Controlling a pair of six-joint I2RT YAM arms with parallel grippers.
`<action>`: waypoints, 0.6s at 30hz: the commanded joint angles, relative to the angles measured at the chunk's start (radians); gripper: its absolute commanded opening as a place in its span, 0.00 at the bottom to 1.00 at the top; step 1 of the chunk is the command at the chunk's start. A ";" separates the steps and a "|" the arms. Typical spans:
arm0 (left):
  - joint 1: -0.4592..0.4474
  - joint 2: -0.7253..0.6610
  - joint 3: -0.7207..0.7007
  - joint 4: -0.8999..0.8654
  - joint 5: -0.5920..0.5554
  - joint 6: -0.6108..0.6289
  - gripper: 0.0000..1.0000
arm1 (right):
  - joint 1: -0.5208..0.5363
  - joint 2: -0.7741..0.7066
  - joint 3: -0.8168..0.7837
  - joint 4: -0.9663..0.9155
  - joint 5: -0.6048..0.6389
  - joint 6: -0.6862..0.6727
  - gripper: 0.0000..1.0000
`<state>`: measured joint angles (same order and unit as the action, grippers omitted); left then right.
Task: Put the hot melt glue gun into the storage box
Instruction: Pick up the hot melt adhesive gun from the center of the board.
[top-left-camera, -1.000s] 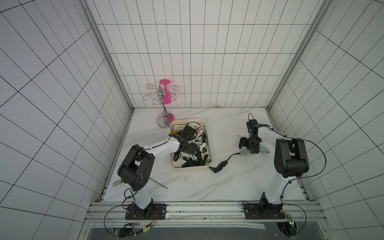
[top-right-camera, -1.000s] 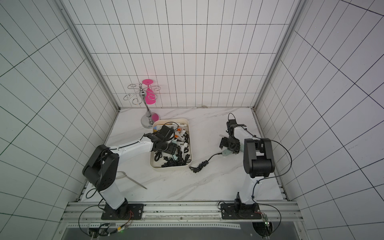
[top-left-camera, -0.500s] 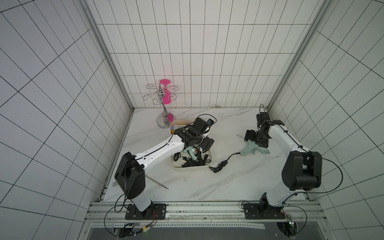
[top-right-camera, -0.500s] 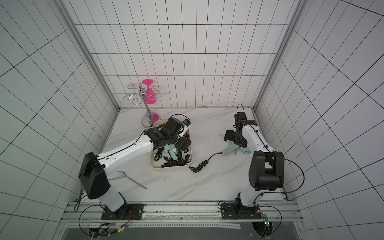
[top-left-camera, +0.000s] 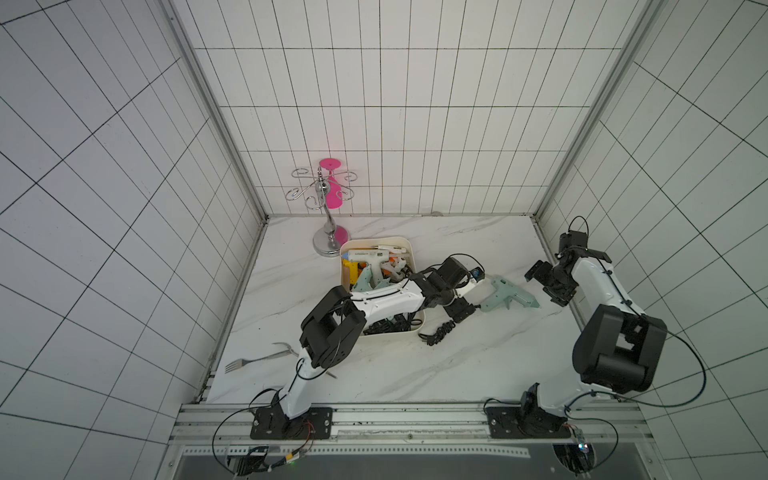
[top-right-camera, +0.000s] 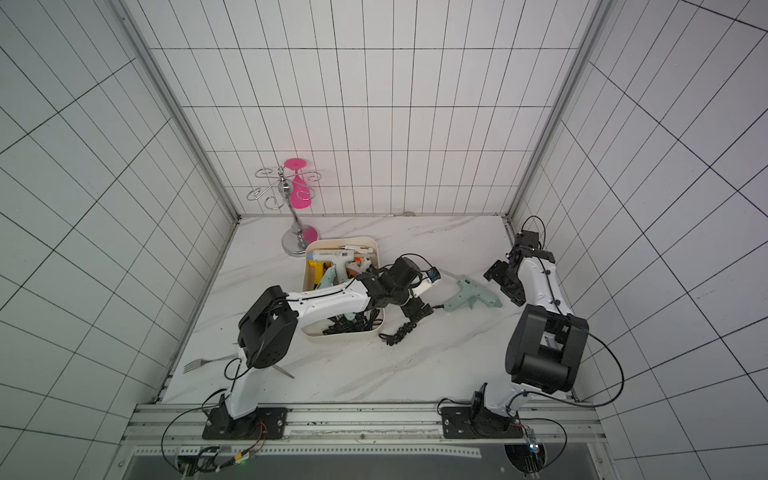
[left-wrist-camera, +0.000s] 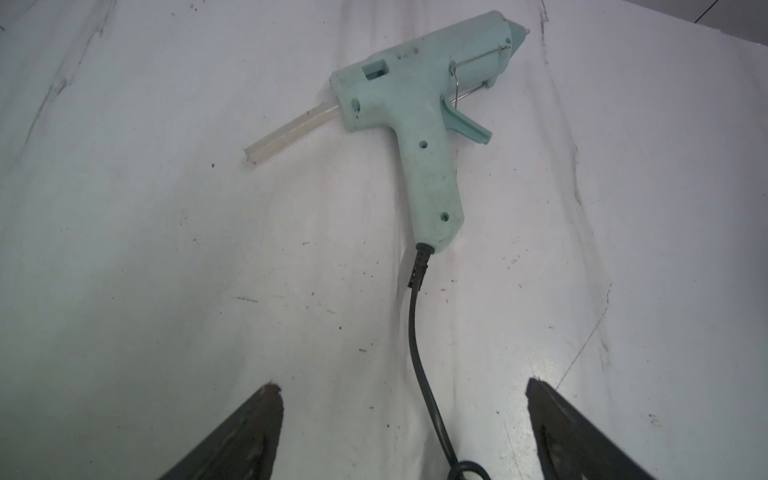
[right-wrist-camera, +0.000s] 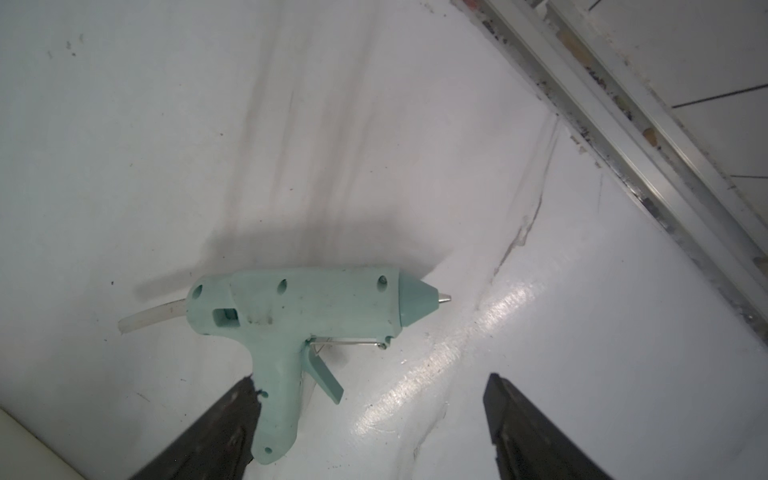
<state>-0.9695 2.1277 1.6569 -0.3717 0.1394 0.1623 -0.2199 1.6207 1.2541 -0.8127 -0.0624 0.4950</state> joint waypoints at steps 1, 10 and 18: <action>-0.024 0.053 0.070 0.095 0.003 0.032 0.93 | -0.007 0.075 0.005 0.029 0.002 0.033 0.85; -0.094 0.171 0.142 0.020 -0.137 0.048 0.95 | 0.013 0.190 -0.005 0.045 -0.025 0.050 0.81; -0.100 0.257 0.207 0.014 -0.304 0.012 0.95 | 0.117 0.154 -0.095 0.075 -0.066 0.066 0.76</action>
<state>-1.0782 2.3539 1.8149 -0.3603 -0.0696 0.1902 -0.1600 1.7813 1.2224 -0.7017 -0.0860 0.5453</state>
